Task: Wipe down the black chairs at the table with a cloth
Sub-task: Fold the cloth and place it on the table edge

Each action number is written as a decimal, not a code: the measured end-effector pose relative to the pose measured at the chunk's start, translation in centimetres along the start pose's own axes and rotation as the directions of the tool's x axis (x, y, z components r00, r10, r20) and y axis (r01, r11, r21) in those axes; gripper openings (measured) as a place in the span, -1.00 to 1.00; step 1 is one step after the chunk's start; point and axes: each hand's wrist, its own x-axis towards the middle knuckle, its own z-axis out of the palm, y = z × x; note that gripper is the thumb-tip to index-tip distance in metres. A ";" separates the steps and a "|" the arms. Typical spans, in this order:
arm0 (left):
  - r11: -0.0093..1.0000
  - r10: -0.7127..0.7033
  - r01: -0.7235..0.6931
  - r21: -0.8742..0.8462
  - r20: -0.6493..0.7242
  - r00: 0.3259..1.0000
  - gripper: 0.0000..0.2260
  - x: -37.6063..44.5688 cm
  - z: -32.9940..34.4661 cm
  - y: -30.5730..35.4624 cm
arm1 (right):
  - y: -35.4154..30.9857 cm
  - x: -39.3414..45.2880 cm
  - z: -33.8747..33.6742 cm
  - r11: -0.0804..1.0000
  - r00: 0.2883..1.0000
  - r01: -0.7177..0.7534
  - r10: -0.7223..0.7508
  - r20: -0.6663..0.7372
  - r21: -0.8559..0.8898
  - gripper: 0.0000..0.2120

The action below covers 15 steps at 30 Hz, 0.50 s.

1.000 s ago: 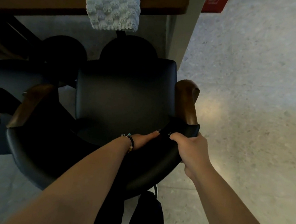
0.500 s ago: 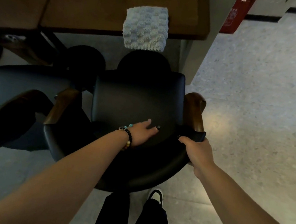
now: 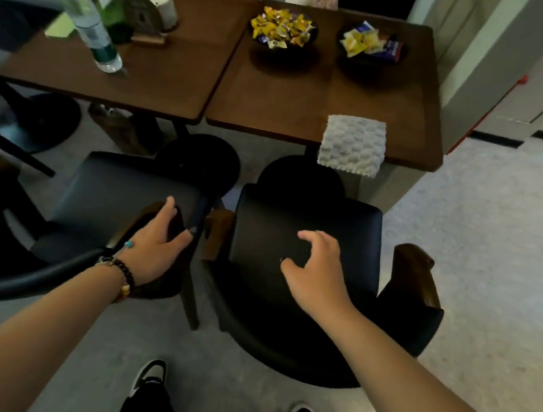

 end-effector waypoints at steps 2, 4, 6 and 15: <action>0.979 0.040 -0.026 0.203 -0.066 0.997 -0.30 1.1 -3.4 -3.2 | -2.0 0.3 3.1 0.998 0.999 -0.009 0.007 0.035 0.062 -0.62; 0.952 0.030 -0.017 0.306 -0.040 0.999 -0.33 2.6 -6.0 -6.1 | -4.1 0.7 6.4 0.993 0.998 -0.039 0.034 0.049 0.107 -0.71; 0.949 -0.036 0.021 0.315 0.043 0.998 -0.34 3.8 -7.8 -8.8 | -6.7 1.3 10.2 0.977 0.993 -0.117 0.110 0.048 0.181 -0.79; 0.875 0.037 -0.234 0.425 0.422 0.906 -0.22 3.7 -13.4 -20.1 | -15.7 2.8 27.2 0.476 0.737 -0.618 0.627 0.251 0.626 -0.76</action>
